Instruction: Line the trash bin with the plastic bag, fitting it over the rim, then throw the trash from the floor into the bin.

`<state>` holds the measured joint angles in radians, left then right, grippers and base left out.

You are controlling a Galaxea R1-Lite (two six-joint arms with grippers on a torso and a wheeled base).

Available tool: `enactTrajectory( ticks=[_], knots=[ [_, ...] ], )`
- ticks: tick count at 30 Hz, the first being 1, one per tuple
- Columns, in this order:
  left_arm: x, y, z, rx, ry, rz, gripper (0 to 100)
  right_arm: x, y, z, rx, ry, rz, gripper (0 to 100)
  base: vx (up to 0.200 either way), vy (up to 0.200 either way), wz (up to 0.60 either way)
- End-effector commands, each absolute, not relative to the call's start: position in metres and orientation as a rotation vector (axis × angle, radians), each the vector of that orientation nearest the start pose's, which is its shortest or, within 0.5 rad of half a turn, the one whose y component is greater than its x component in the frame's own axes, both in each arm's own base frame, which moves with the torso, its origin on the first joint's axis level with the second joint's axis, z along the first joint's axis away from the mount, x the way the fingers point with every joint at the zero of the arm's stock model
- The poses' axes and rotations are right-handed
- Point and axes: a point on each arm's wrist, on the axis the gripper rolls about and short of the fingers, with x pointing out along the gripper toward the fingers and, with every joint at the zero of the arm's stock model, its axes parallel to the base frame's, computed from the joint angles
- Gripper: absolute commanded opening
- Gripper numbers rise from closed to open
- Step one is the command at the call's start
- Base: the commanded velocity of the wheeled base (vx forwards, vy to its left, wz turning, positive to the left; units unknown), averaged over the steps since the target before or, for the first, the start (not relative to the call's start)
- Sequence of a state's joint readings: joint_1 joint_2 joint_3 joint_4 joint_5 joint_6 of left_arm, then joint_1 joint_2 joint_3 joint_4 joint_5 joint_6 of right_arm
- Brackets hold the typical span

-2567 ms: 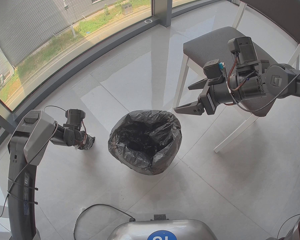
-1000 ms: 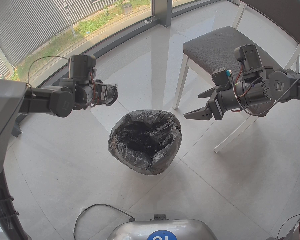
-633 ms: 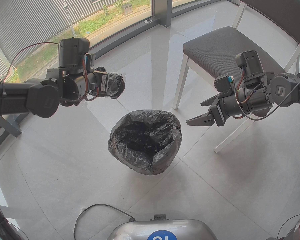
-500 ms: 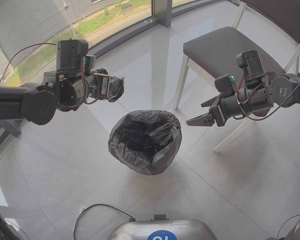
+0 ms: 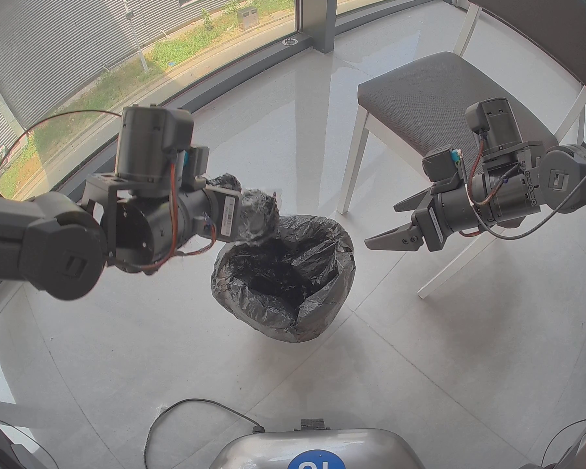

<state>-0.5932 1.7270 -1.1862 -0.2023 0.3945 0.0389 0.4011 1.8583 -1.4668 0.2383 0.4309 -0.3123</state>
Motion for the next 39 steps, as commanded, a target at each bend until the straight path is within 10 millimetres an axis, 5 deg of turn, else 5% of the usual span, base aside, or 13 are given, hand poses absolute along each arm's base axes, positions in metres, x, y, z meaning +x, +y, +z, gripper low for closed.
enactTrajectory(
  ticks=[1, 15, 25, 36, 37, 39],
  knots=[
    [0.267, -0.188, 0.219, 0.209, 0.355, -0.246, 0, 0.324, 0.148, 0.231, -0.275, 0.518, 0.901, 100, 0.000, 0.000, 0.00],
    [0.302, -0.218, 0.158, 0.273, 0.497, -0.284, 0, 0.323, 0.158, 0.232, -0.293, 0.497, 0.928, 100, 0.000, 0.000, 0.00],
    [0.329, -0.233, 0.140, 0.259, 0.513, -0.270, 0, 0.320, 0.158, 0.244, -0.331, 0.442, 0.937, 100, 0.000, 0.000, 0.00],
    [0.376, -0.226, 0.109, 0.249, 0.546, -0.191, 0, 0.307, 0.159, 0.261, -0.344, 0.385, 0.953, 100, 0.000, 0.000, 0.00],
    [0.379, -0.228, 0.108, 0.248, 0.543, -0.191, 100, 0.305, 0.158, 0.262, -0.345, 0.383, 0.953, 100, 0.000, 0.000, 0.00],
    [0.383, -0.230, 0.108, 0.243, 0.535, -0.190, 100, 0.302, 0.157, 0.263, -0.345, 0.381, 0.953, 100, 0.000, 0.000, 0.00]
  ],
)
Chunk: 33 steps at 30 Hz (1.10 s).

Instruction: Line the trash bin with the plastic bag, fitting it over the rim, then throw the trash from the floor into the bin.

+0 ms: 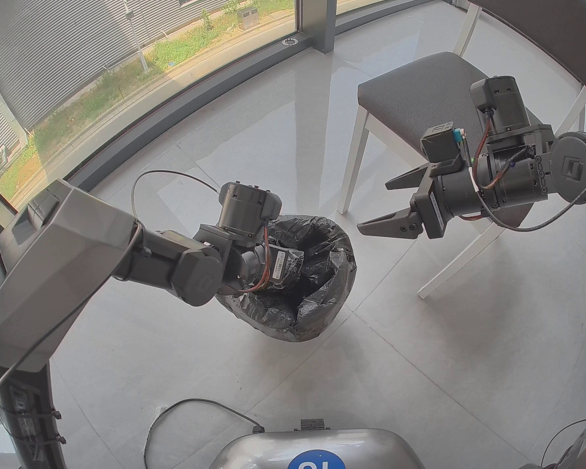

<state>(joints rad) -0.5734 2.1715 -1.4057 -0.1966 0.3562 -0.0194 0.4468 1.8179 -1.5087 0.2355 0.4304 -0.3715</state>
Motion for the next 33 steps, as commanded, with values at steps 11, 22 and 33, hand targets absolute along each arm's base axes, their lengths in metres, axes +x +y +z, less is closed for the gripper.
enactTrajectory(
  ticks=[11, 22, 33],
  knots=[
    [0.393, -0.252, 0.100, 0.233, 0.510, -0.209, 100, 0.290, 0.154, 0.257, -0.350, 0.406, 0.964, 100, 0.000, 0.000, 0.00],
    [0.388, -0.243, 0.123, 0.215, 0.487, -0.169, 100, 0.290, 0.151, 0.250, -0.362, 0.426, 0.962, 100, 0.000, 0.000, 0.00],
    [0.397, -0.254, 0.104, 0.213, 0.503, -0.168, 100, 0.293, 0.152, 0.254, -0.361, 0.401, 0.960, 100, 0.000, 0.000, 0.00]
  ],
)
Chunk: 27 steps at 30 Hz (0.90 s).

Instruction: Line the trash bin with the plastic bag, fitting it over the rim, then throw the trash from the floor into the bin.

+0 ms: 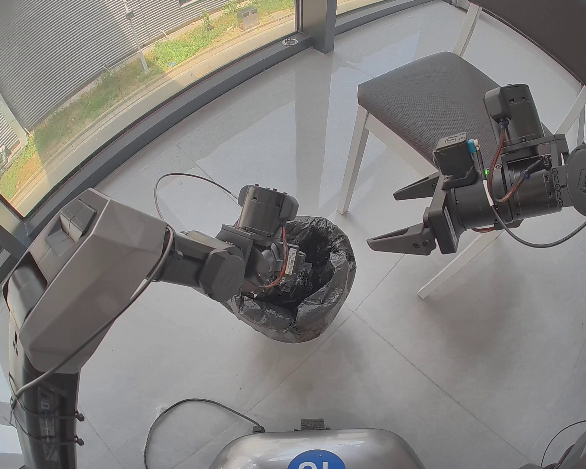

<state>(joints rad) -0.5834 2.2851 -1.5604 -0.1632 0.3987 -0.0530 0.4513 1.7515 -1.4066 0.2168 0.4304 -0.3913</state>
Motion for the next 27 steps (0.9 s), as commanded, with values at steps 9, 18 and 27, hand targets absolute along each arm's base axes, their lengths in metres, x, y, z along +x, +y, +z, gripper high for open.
enactTrajectory(
  ticks=[9, 18, 27],
  knots=[
    [0.371, -0.241, 0.174, 0.160, 0.410, -0.131, 100, 0.296, 0.142, 0.251, -0.347, 0.422, 0.930, 100, 0.000, 0.000, 0.00],
    [0.351, -0.213, 0.220, 0.153, 0.370, -0.016, 100, 0.288, 0.118, 0.244, -0.309, 0.480, 0.848, 100, 0.000, 0.000, 0.00],
    [0.303, -0.182, 0.251, 0.040, 0.303, 0.093, 100, 0.251, 0.077, 0.270, -0.067, 0.482, 0.555, 100, 0.000, 0.000, 0.00]
  ],
)
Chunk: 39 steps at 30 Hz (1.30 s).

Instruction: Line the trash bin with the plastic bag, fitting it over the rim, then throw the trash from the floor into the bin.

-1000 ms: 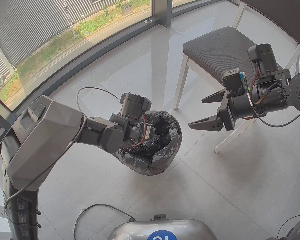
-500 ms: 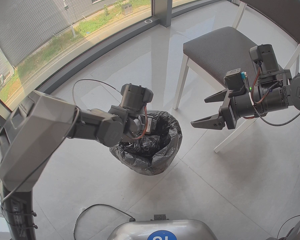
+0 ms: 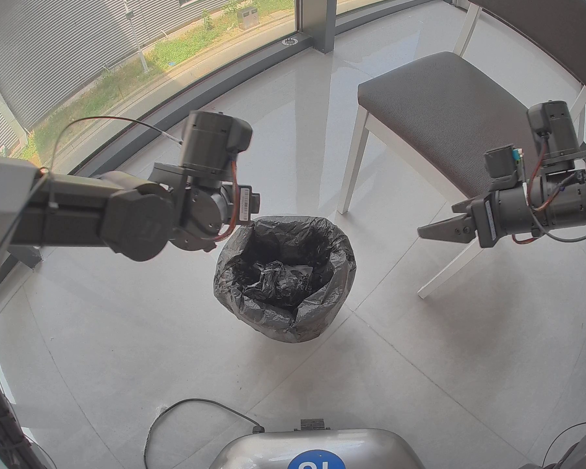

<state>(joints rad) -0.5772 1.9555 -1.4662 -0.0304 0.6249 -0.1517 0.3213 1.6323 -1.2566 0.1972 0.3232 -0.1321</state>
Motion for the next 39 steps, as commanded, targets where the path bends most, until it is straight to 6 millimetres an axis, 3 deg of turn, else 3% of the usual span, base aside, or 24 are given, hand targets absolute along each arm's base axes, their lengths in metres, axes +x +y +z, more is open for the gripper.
enactTrajectory(
  ticks=[1, 8, 9, 10, 11, 12, 13, 18, 20, 25, 29, 39],
  knots=[
    [0.289, -0.170, 0.263, 0.022, 0.273, 0.099, 100, 0.233, 0.064, 0.275, -0.049, 0.462, 0.507, 100, 0.000, 0.000, 0.00],
    [0.243, -0.124, 0.269, 0.066, 0.312, 0.178, 100, 0.181, 0.037, 0.266, -0.046, 0.444, 0.422, 100, 0.000, 0.000, 0.00],
    [0.229, -0.107, 0.272, 0.068, 0.316, 0.219, 100, 0.164, 0.030, 0.261, -0.042, 0.440, 0.386, 100, 0.000, 0.000, 0.00],
    [0.228, -0.106, 0.273, 0.068, 0.316, 0.220, 100, 0.163, 0.029, 0.260, -0.044, 0.440, 0.382, 100, 0.000, 0.000, 0.00],
    [0.211, -0.088, 0.277, 0.058, 0.311, 0.257, 100, 0.143, 0.023, 0.253, -0.047, 0.437, 0.346, 100, 0.000, 0.000, 0.00],
    [0.210, -0.087, 0.278, 0.058, 0.308, 0.258, 100, 0.142, 0.023, 0.252, -0.046, 0.434, 0.343, 100, 0.000, 0.000, 0.00],
    [0.191, -0.071, 0.279, 0.047, 0.300, 0.286, 100, 0.121, 0.018, 0.245, -0.051, 0.424, 0.306, 100, 0.000, 0.000, 0.00],
    [0.137, -0.042, 0.282, 0.056, 0.276, 0.310, 100, 0.079, 0.012, 0.231, -0.066, 0.387, 0.242, 100, 0.000, 0.000, 0.00],
    [0.089, -0.022, 0.283, 0.094, 0.262, 0.302, 100, 0.056, 0.009, 0.224, -0.067, 0.364, 0.235, 100, 0.000, 0.000, 0.00],
    [0.012, 0.011, 0.271, 0.162, 0.301, 0.344, 100, 0.020, 0.005, 0.217, -0.061, 0.322, 0.230, 100, 0.000, 0.000, 0.00],
    [-0.045, 0.024, 0.260, 0.199, 0.318, 0.486, 100, -0.006, 0.002, 0.207, -0.061, 0.301, 0.232, 100, 0.000, 0.000, 0.00],
    [-0.134, 0.025, 0.204, 0.214, 0.360, 0.595, 100, -0.051, -0.004, 0.174, -0.066, 0.236, 0.168, 100, 0.000, 0.000, 0.00]
  ],
)
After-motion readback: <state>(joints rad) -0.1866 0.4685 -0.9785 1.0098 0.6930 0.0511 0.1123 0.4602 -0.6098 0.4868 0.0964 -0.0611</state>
